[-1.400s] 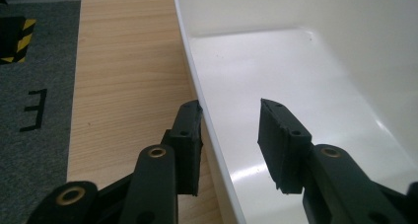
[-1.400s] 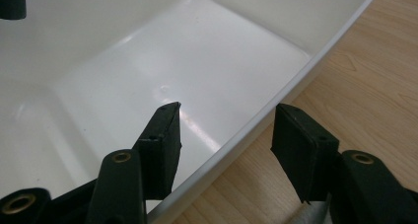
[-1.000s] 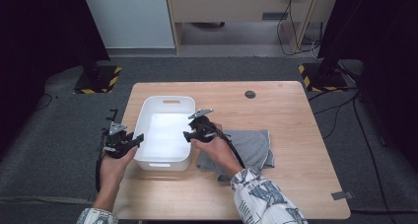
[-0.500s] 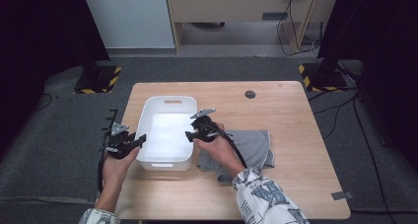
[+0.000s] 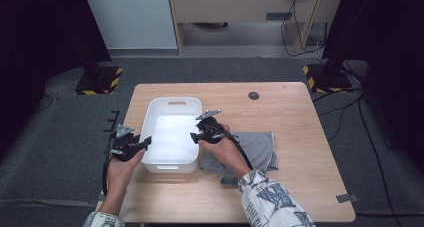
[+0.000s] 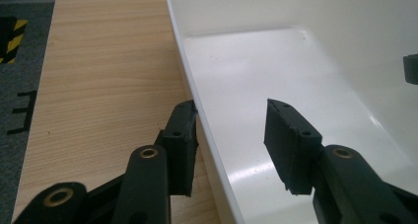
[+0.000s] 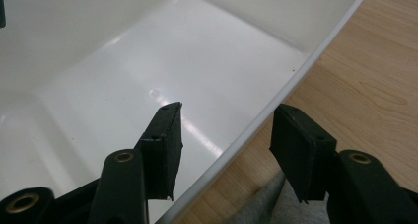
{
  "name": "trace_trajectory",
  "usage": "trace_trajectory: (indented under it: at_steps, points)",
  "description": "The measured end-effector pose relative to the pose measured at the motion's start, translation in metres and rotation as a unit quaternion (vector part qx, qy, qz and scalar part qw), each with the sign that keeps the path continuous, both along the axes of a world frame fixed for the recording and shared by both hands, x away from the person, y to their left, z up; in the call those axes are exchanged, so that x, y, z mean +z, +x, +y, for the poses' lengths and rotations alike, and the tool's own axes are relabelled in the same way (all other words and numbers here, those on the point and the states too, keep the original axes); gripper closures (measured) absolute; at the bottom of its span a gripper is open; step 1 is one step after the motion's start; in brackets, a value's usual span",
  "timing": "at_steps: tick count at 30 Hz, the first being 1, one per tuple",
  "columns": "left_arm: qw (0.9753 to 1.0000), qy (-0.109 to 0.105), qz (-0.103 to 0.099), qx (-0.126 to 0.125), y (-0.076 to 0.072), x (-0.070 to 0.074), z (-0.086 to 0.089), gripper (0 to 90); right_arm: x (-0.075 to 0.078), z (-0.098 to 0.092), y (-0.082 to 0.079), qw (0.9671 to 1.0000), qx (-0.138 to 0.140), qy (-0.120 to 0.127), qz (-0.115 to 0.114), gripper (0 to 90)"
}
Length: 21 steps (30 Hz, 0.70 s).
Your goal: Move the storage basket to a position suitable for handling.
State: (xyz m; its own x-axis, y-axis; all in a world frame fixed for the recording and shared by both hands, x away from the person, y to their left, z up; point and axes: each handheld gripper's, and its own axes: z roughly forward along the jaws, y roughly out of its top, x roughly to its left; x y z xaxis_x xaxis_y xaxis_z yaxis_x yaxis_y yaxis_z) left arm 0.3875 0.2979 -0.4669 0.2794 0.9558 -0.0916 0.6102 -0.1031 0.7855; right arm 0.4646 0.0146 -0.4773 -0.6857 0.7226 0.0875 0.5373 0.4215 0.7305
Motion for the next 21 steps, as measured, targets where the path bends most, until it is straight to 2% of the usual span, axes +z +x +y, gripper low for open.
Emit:
trace_trajectory:
  at_steps: [21]
  points:
    - [1.0, 0.005, 0.0, -0.002, -0.0004, 0.0001, -0.0051, 53.4, -0.0014, -0.0016, -0.0002, 1.0, -0.005, -0.003, 0.004, 45.2]
